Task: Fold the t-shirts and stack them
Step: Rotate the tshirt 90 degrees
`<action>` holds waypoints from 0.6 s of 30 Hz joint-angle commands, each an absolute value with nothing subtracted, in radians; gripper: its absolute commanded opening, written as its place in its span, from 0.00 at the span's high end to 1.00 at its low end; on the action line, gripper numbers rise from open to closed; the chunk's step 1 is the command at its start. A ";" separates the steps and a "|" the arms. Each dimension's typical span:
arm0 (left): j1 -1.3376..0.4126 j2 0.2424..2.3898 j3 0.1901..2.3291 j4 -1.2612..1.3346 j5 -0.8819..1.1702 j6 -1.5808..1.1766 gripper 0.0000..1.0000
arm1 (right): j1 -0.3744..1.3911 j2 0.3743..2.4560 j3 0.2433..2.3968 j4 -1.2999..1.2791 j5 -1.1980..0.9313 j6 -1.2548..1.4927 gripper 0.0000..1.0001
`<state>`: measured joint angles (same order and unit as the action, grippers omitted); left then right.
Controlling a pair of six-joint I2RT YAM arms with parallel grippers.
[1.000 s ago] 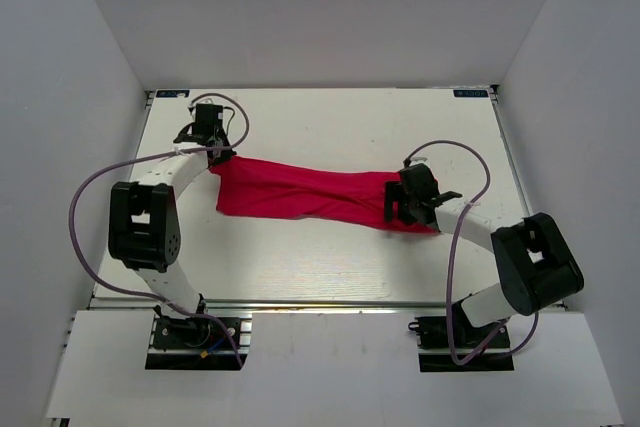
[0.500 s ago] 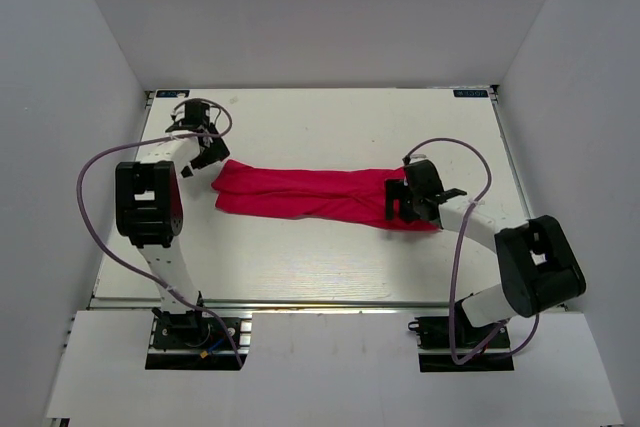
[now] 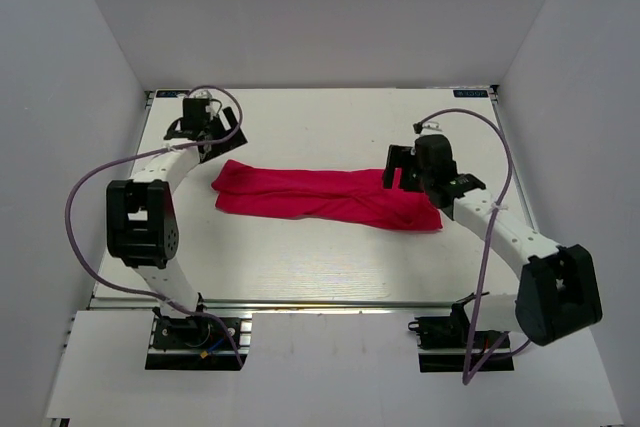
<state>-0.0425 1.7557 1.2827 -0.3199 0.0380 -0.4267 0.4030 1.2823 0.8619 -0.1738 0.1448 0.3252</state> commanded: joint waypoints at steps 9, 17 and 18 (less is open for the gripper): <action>-0.158 1.813 1.050 -0.278 0.154 -0.491 0.00 | 0.299 1.592 0.946 -0.259 0.091 0.517 0.10; -0.259 1.470 0.640 -0.523 0.169 -0.678 0.00 | 0.262 1.828 1.073 -0.236 0.017 0.480 0.10; -0.271 1.422 0.576 -0.535 0.195 -0.687 0.00 | 0.259 1.915 1.103 -0.230 -0.048 0.465 0.10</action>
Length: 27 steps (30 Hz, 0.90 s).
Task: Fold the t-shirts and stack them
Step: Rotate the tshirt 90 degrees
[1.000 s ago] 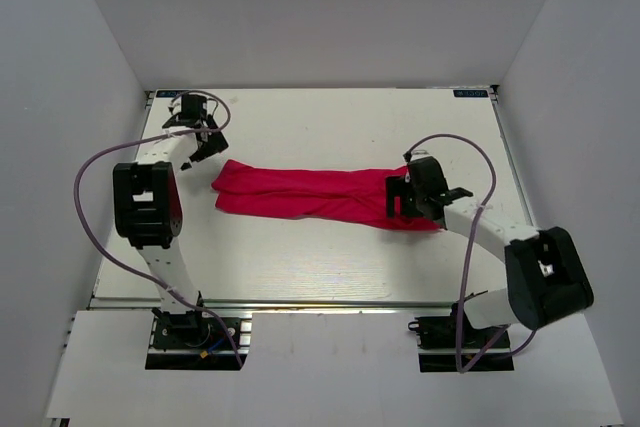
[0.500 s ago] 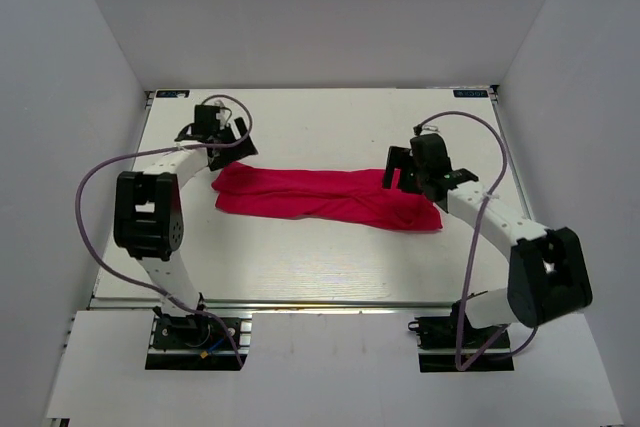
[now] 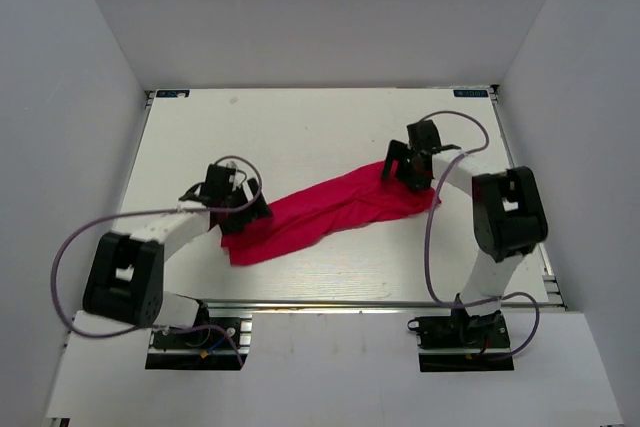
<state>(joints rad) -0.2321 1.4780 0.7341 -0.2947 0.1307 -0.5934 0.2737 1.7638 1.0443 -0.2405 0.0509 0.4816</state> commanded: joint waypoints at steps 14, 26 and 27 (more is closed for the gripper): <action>-0.661 1.433 0.656 -0.517 0.558 -0.528 0.00 | 0.256 2.510 2.186 -0.403 -0.270 0.200 0.10; -0.761 1.302 0.833 -0.649 0.341 -0.429 0.00 | 0.319 2.226 2.037 -0.449 -0.062 0.169 0.10; -0.752 1.311 0.845 -0.682 0.205 -0.452 0.00 | 0.339 2.191 1.999 -0.457 -0.042 0.185 0.10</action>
<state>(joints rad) -0.7559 1.3293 0.8284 -0.6083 0.4076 -0.4438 0.2928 2.3093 2.0380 -0.4110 -0.1268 0.1833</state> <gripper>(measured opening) 0.995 0.904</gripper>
